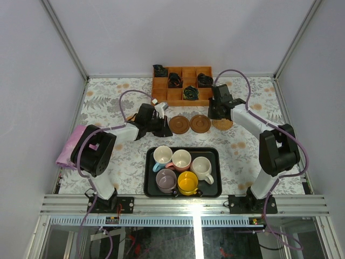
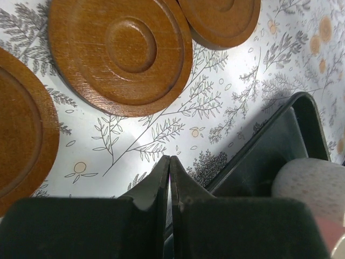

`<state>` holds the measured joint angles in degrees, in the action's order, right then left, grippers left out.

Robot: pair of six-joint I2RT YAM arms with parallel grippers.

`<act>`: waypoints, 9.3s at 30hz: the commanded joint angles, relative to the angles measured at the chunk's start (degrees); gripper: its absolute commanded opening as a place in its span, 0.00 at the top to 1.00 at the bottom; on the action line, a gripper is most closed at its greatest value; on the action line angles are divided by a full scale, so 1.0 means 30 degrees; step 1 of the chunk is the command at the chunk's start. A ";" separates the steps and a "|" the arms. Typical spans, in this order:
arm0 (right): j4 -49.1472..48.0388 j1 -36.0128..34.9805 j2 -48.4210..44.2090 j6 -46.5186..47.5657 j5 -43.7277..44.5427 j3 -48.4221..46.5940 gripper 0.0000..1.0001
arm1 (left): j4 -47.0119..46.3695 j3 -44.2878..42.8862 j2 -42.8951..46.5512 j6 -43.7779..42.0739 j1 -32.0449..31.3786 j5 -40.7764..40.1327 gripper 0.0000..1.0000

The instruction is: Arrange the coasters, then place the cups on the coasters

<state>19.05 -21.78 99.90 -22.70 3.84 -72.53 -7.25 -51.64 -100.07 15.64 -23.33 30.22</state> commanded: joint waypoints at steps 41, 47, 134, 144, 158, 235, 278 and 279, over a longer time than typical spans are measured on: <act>0.0614 -0.0265 -0.1661 0.0066 0.0742 0.0804 1.00 | -0.3186 -0.1035 -0.4100 -0.0205 -0.0820 -0.0489 1.00; 0.0623 -0.0264 -0.1638 0.0097 0.0715 0.0767 1.00 | -0.3254 -0.1276 -0.4278 -0.0298 -0.0827 -0.0925 1.00; 0.0897 -0.0827 0.5409 0.0903 -0.1777 -0.3459 1.00 | -0.4979 0.1468 0.2704 0.4345 0.6601 -0.4276 1.00; 0.1033 -0.0852 0.5216 0.0534 -0.0916 -0.3059 1.00 | -0.4909 0.1406 0.2452 0.4221 0.6604 -0.3976 1.00; 0.0872 -0.0835 0.4543 -0.0101 0.0754 -0.2387 1.00 | -0.4882 0.1173 0.1872 0.4163 0.6591 -0.3435 1.00; 1.2487 -0.7309 -1.7761 -0.5294 -0.0633 0.8298 0.23 | 0.0200 0.2851 0.9306 0.2454 0.6737 -0.3007 0.00; 0.9272 -0.8215 -1.5128 -0.2570 -0.4107 0.7082 0.38 | 0.6811 0.2869 1.2546 0.2887 0.3599 -0.4251 0.00; 0.9164 -0.8345 -1.5184 -0.2658 -0.4280 0.7139 0.38 | 0.6929 0.2811 1.2570 0.2966 0.3575 -0.4210 0.00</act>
<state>47.29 -45.34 55.40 -30.83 -6.15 -50.19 12.49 -42.00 -62.11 23.77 -12.45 16.88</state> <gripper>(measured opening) 0.623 0.997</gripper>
